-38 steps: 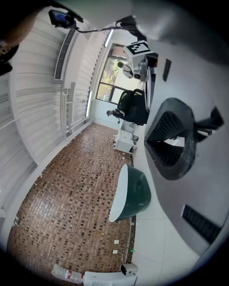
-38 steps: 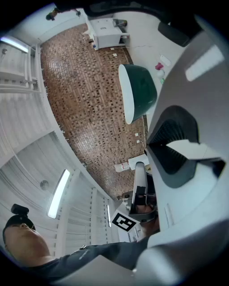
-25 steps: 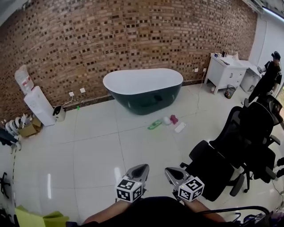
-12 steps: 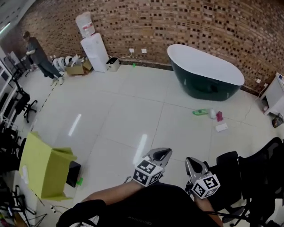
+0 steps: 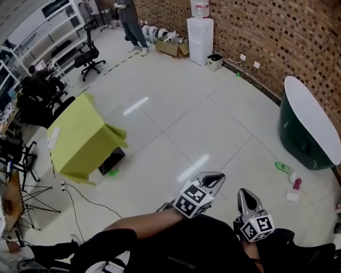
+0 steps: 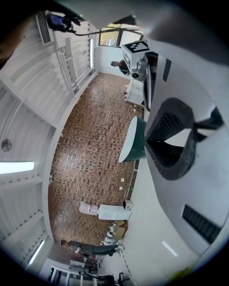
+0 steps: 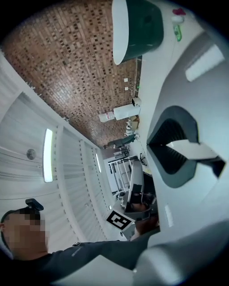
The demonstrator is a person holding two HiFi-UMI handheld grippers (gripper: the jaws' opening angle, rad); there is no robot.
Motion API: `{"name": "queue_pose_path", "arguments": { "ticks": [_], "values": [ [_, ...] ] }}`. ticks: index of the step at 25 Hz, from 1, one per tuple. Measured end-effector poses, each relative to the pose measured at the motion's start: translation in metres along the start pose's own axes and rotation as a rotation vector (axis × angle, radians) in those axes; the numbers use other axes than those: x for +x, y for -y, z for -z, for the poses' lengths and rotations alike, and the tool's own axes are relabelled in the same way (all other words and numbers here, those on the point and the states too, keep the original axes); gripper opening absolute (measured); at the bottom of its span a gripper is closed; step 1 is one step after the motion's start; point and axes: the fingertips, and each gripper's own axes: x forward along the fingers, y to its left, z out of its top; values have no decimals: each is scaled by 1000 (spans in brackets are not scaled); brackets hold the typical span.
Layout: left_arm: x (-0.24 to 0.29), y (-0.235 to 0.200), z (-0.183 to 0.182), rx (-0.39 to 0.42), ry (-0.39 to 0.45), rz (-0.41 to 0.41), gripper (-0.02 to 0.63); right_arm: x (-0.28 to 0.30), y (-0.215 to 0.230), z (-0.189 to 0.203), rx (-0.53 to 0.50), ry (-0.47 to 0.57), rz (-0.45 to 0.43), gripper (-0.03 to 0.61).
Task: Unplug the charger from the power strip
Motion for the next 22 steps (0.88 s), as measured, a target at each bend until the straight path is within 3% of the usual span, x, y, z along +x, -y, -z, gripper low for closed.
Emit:
{"name": "queue_pose_path", "arguments": {
  "ticks": [9, 15, 22],
  "values": [
    [-57, -161, -18, -141, 118, -207, 6, 151, -53, -17, -90, -124, -189, 3],
    [-114, -247, 3, -235, 112, -293, 6, 250, -111, -9, -130, -201, -312, 3],
    [-220, -336, 15, -251, 210, -573, 6, 352, -214, 16, -209, -281, -582, 3]
  ]
}}
